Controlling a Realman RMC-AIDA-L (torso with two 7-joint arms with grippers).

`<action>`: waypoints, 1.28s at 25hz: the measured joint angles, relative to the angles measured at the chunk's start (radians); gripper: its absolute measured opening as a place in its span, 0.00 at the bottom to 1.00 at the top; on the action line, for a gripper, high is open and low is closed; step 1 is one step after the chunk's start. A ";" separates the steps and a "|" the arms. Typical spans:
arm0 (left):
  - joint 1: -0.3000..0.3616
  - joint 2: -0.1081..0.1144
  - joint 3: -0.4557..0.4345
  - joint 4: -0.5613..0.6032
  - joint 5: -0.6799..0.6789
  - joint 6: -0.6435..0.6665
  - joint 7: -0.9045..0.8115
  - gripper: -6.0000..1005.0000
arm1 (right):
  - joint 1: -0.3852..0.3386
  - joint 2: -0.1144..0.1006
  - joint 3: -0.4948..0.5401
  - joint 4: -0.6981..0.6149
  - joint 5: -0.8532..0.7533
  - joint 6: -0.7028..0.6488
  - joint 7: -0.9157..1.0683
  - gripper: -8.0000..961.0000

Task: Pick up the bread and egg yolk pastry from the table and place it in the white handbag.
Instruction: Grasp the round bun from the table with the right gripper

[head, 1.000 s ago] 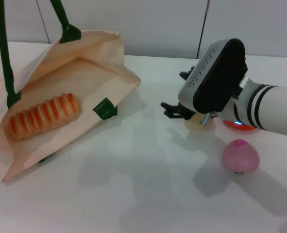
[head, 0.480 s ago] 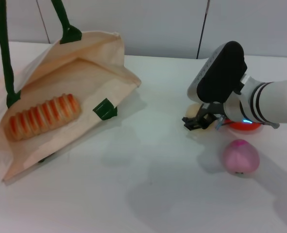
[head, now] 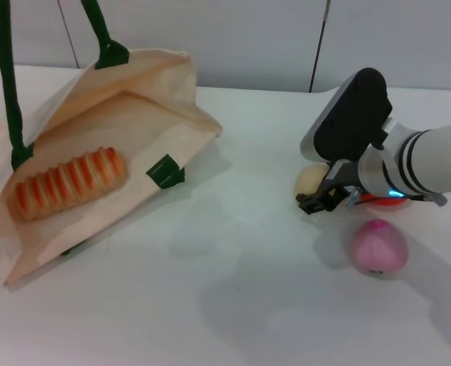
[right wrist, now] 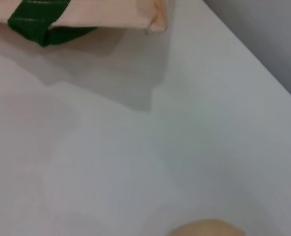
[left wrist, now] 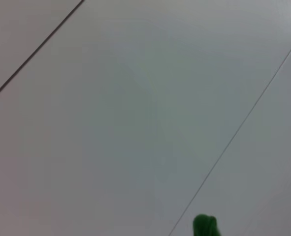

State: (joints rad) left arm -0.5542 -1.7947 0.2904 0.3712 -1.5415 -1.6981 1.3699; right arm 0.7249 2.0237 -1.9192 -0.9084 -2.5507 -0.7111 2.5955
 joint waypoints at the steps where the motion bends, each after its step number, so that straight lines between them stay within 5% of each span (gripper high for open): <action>1: 0.000 0.000 0.001 0.000 0.000 0.000 0.000 0.13 | 0.000 0.000 0.000 0.000 0.000 -0.005 0.000 0.92; 32: 0.003 0.000 0.009 0.000 0.002 0.000 0.000 0.13 | -0.028 0.001 0.005 -0.042 -0.003 -0.014 -0.001 0.74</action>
State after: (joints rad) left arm -0.5517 -1.7947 0.2992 0.3712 -1.5400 -1.6982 1.3698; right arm 0.6968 2.0248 -1.9141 -0.9505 -2.5536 -0.7248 2.5947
